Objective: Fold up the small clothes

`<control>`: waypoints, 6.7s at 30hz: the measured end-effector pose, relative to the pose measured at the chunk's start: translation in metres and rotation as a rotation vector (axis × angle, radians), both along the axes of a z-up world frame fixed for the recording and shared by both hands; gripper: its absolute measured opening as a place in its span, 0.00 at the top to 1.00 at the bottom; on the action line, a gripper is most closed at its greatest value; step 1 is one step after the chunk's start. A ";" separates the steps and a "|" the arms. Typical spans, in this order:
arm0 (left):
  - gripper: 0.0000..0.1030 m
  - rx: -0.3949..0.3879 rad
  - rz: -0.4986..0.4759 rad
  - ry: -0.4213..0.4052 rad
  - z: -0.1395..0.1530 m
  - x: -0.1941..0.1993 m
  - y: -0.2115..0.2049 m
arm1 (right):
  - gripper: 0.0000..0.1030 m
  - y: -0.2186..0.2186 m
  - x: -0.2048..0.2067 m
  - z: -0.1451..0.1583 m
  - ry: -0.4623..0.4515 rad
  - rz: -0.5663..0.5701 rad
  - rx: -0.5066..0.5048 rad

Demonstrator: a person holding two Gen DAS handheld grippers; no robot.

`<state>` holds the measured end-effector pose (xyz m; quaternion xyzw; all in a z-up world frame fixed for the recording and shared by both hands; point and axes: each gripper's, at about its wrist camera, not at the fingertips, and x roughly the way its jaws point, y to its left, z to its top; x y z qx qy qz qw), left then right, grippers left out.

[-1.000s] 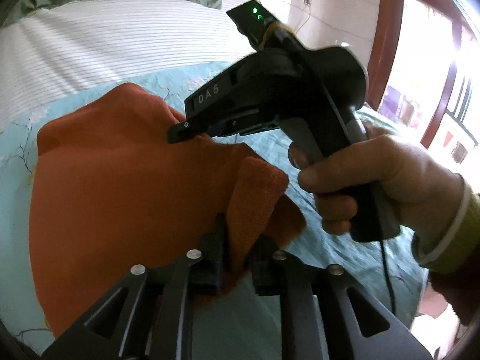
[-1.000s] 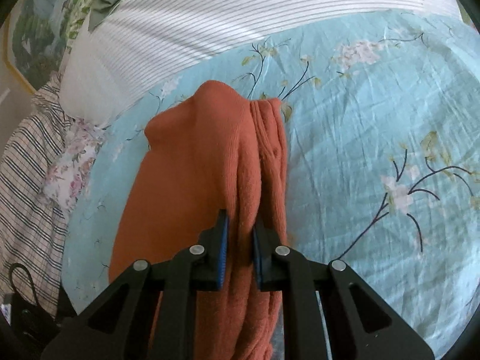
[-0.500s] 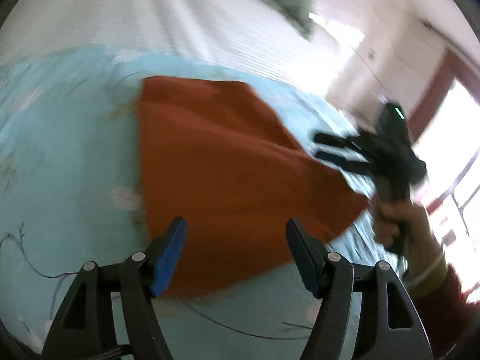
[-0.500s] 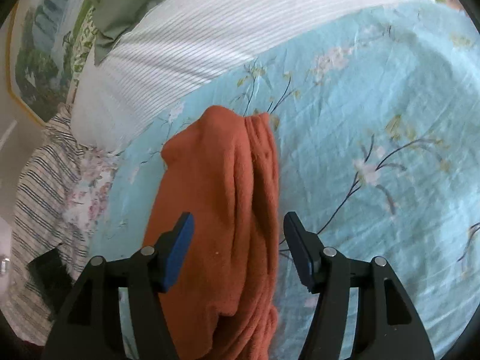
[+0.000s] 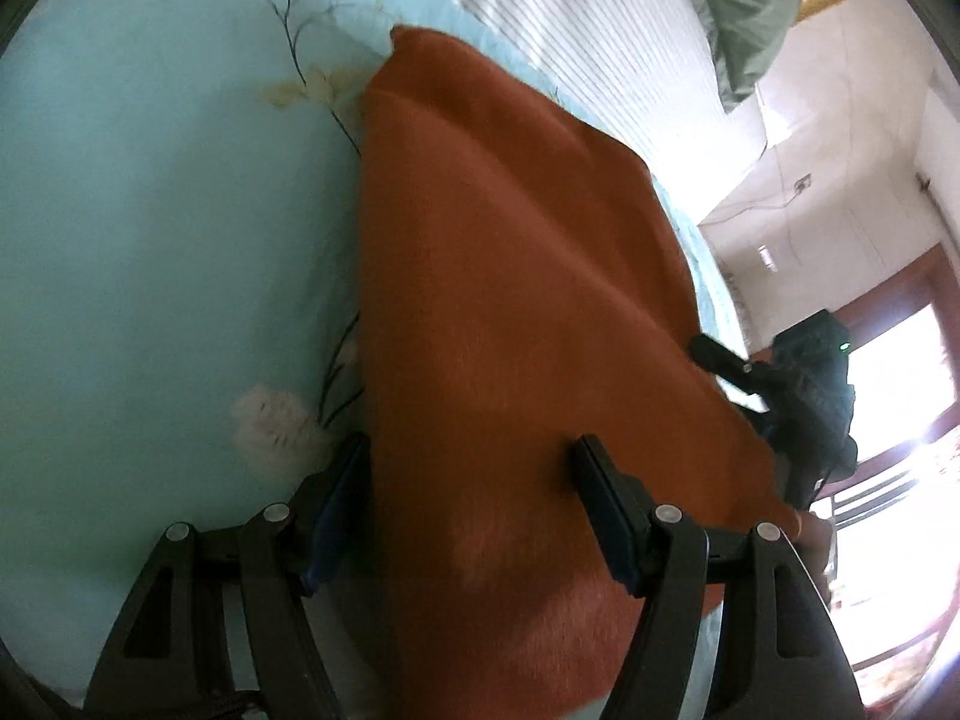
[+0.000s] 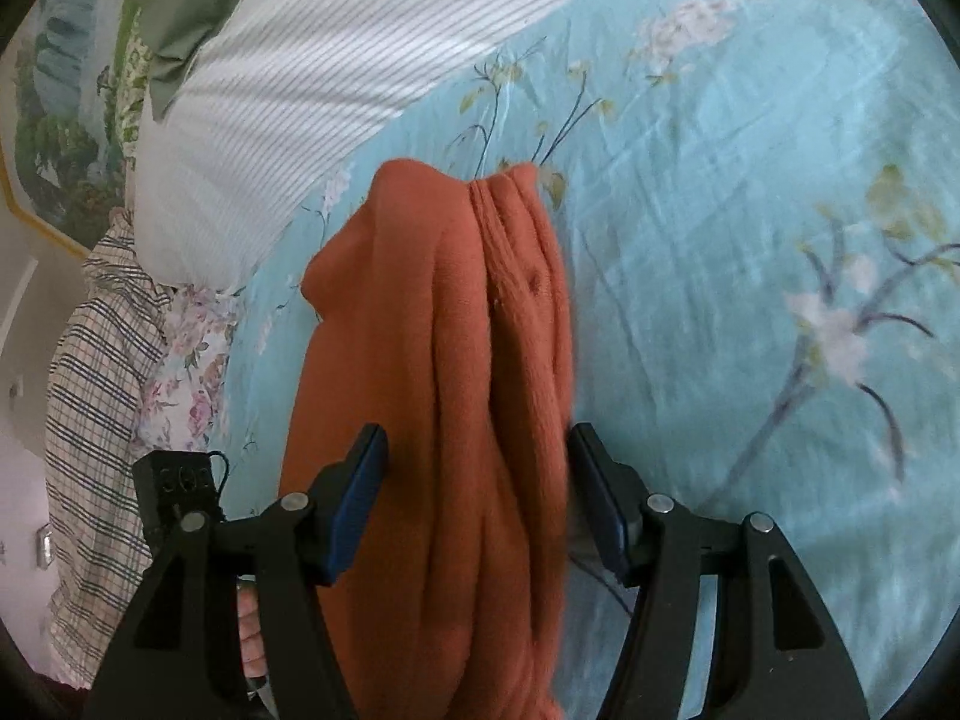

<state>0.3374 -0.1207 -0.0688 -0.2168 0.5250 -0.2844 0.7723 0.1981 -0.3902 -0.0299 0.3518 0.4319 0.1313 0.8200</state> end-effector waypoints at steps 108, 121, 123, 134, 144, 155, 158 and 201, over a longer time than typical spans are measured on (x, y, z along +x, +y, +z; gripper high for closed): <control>0.83 0.282 0.357 -0.128 0.064 -0.001 0.236 | 0.77 0.257 -0.003 0.007 -0.134 0.236 -0.054; 0.77 0.177 0.213 -0.288 0.107 -0.125 0.201 | 0.79 0.255 0.007 0.017 -0.079 0.128 -0.188; 0.77 0.185 0.183 -0.272 0.095 -0.140 0.194 | 0.85 0.244 0.009 0.001 -0.067 0.106 -0.156; 0.92 0.187 0.264 -0.174 0.059 -0.157 0.208 | 0.97 0.234 -0.006 0.014 -0.078 0.091 -0.132; 0.88 0.218 0.157 -0.241 0.084 -0.235 0.194 | 0.94 0.260 -0.079 0.030 -0.112 0.232 -0.239; 0.88 0.297 0.187 -0.267 0.059 -0.251 0.186 | 0.95 0.252 -0.090 0.003 -0.110 0.173 -0.236; 0.88 0.282 0.212 -0.263 0.058 -0.255 0.188 | 0.94 0.252 -0.099 0.008 -0.119 0.164 -0.229; 0.14 0.676 0.305 -0.368 0.127 -0.351 0.187 | 0.02 0.269 -0.223 0.072 -0.257 0.256 -0.528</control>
